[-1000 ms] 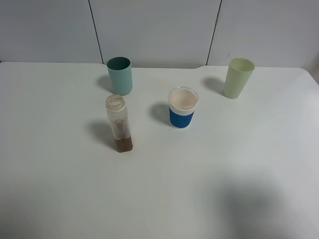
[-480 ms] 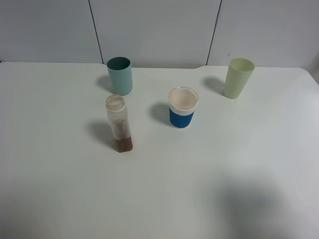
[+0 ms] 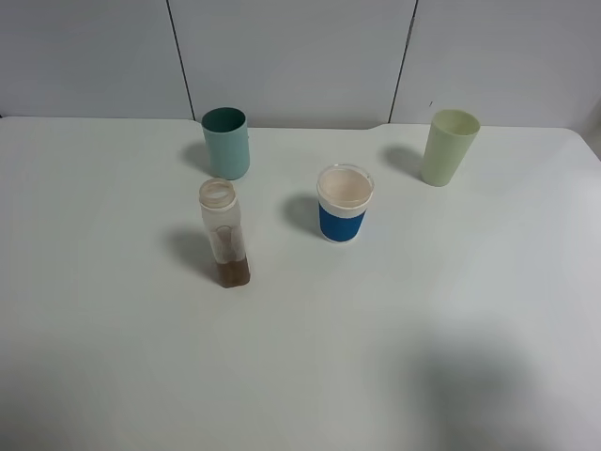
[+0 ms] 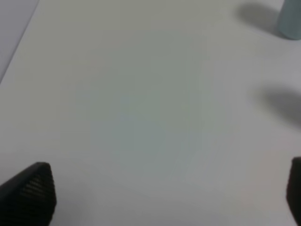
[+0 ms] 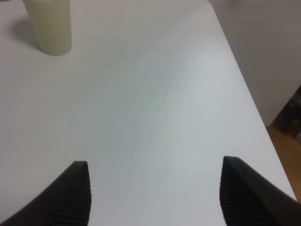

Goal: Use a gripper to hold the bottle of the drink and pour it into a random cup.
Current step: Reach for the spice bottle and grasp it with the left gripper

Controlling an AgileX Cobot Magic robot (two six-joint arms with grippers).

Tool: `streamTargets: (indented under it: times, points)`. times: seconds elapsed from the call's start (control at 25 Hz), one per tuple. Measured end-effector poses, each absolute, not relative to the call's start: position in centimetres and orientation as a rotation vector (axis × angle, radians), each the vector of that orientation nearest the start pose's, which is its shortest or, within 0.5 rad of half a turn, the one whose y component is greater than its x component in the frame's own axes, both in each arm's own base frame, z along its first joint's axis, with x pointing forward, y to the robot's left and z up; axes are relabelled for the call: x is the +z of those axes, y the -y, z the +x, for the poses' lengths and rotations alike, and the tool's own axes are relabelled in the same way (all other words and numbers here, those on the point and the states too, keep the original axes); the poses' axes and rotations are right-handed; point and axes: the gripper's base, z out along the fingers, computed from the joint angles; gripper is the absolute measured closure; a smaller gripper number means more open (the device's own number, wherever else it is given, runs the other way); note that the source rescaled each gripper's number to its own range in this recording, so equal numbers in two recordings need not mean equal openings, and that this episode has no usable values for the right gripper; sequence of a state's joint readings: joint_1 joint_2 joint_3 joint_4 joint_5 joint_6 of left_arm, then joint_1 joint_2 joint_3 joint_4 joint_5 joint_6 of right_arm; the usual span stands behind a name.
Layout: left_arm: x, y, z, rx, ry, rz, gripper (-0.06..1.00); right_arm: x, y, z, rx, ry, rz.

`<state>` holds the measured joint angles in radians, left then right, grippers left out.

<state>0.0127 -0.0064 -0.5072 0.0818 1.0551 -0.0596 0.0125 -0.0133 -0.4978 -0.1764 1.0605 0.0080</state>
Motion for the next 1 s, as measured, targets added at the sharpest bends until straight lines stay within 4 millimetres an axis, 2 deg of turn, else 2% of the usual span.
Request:
streamTargets:
  times: [0.8, 1.0]
  points:
    - [28.03, -0.64, -0.66, 0.070, -2.017, -0.074, -0.06, 27.76, 1.40, -0.72, -0.198, -2.026, 0.005]
    - [28.67, -0.62, -0.61, 0.068, -1.969, -0.071, -0.06, 27.76, 1.40, -0.72, -0.198, -2.026, 0.005]
